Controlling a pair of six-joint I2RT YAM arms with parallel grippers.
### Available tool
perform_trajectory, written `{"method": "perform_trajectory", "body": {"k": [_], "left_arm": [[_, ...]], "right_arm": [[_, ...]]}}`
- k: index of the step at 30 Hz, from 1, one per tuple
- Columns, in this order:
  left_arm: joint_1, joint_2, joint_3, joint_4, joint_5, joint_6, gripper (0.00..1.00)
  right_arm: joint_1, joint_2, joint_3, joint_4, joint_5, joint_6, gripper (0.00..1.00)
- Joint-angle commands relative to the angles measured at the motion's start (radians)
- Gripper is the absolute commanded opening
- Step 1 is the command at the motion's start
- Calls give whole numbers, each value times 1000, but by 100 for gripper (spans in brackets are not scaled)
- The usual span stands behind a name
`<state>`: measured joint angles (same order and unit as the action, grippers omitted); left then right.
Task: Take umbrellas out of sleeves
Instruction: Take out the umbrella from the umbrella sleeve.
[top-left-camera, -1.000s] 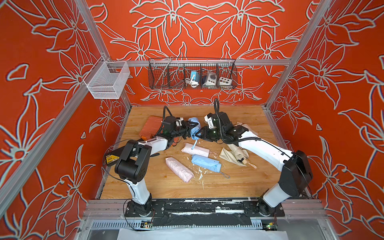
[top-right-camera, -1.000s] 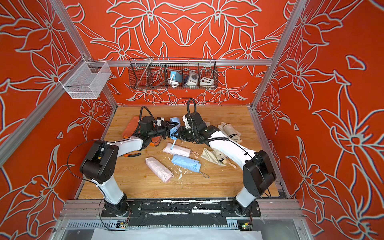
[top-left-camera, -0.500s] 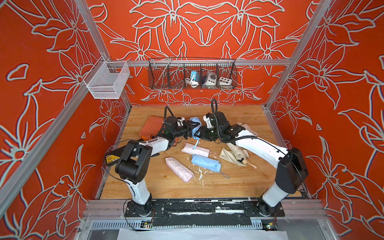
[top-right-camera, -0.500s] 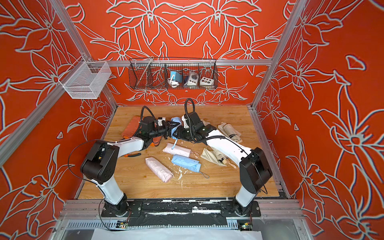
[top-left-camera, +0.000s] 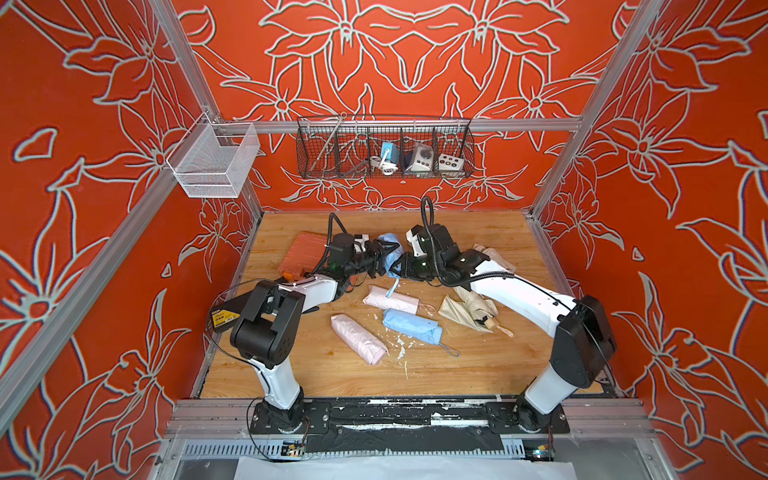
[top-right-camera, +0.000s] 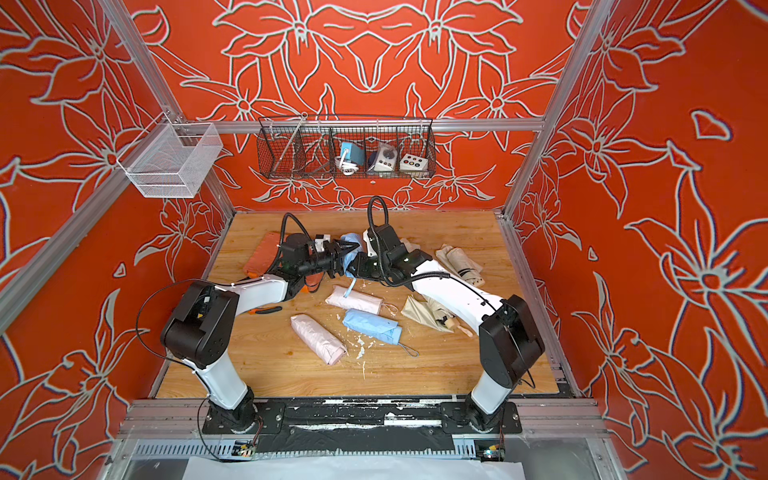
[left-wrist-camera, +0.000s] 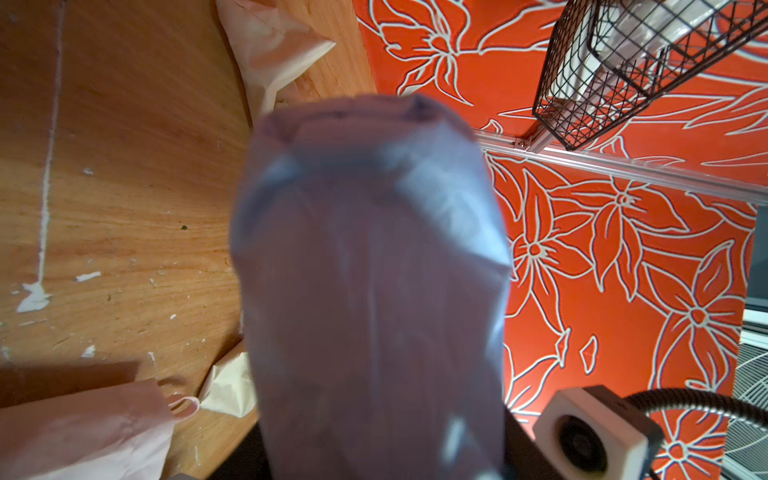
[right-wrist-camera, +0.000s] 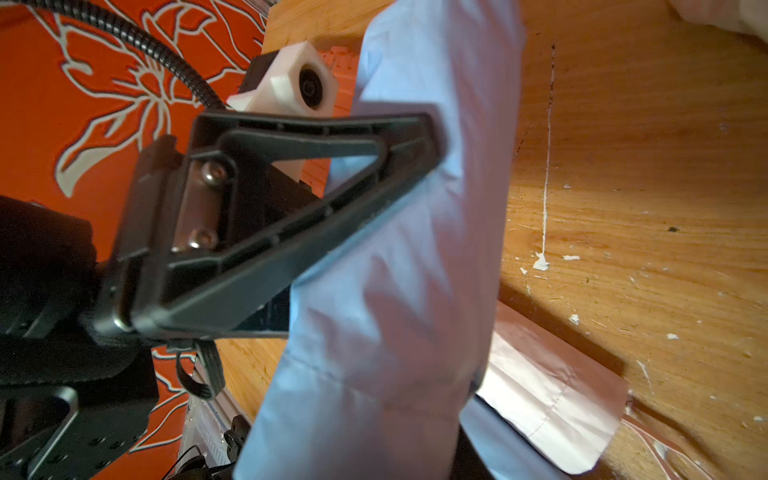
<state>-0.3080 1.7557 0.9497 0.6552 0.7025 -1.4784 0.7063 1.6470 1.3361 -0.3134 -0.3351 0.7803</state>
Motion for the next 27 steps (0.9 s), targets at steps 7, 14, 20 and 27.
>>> {"method": "perform_trajectory", "body": {"k": [7,14,20,27], "left_arm": [[32,-56,27,-163,126,231,91],[120,-119,121,-593,249,760,98],[125,-186,126,-657,247,900,98],[129,-208,141,-563,326,871,98]], "right_arm": [[-106,-165,-103,74,-192,-46,2],[-256,-265,-187,54,-518,-25,1],[-316,-296,-253,114,-704,33,0],[-323,-319,-304,215,-860,122,0]]}}
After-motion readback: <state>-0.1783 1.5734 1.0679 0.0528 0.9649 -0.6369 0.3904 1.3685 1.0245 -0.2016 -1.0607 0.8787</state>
